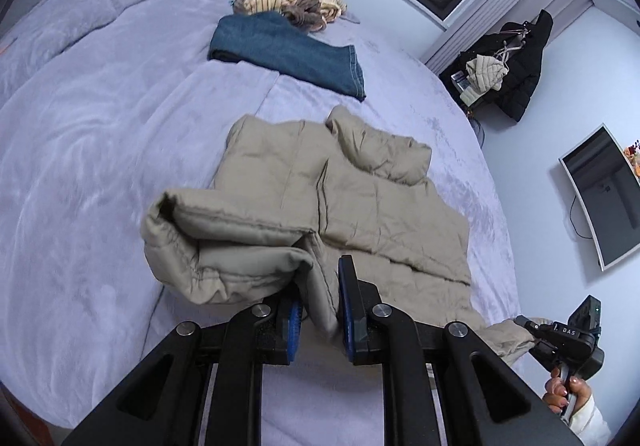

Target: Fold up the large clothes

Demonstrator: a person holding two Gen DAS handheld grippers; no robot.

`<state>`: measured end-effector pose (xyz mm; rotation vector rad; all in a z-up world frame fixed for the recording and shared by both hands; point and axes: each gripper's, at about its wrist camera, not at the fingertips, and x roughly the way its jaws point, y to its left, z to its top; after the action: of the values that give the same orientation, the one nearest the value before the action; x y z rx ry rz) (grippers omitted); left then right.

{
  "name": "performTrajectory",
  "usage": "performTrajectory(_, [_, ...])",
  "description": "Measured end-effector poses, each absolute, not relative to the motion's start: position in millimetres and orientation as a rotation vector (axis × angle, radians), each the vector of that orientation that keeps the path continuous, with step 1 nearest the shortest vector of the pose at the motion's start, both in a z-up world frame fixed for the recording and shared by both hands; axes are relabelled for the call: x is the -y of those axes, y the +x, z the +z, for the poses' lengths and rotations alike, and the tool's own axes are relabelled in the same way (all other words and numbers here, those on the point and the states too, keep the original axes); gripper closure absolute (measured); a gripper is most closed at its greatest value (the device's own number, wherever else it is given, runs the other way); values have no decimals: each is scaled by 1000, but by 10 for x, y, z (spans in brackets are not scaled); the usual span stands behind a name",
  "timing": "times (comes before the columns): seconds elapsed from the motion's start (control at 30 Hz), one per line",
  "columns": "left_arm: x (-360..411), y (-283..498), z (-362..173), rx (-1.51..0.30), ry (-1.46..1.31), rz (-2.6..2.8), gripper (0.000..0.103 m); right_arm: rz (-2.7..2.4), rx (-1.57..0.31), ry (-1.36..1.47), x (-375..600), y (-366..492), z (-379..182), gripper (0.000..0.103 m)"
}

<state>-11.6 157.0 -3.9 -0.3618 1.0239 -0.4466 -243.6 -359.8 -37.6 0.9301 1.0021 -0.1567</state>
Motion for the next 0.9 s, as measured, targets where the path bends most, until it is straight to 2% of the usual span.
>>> performTrajectory(0.17, [-1310, 450, 167, -944, -336, -401, 85, -89, -983, 809, 3781, -1656, -98, 95])
performTrajectory(0.33, [-1038, 1026, 76, -923, -302, -311, 85, -48, -1003, 714, 3961, -847, -67, 95])
performTrajectory(0.6, [-708, 1808, -597, -992, -204, -246, 85, -82, -1073, 674, 4109, 77, -630, 95])
performTrajectory(0.9, [-500, 2375, -1317, -1059, -91, -221, 85, -174, -1078, 751, 4265, 389, -1311, 95])
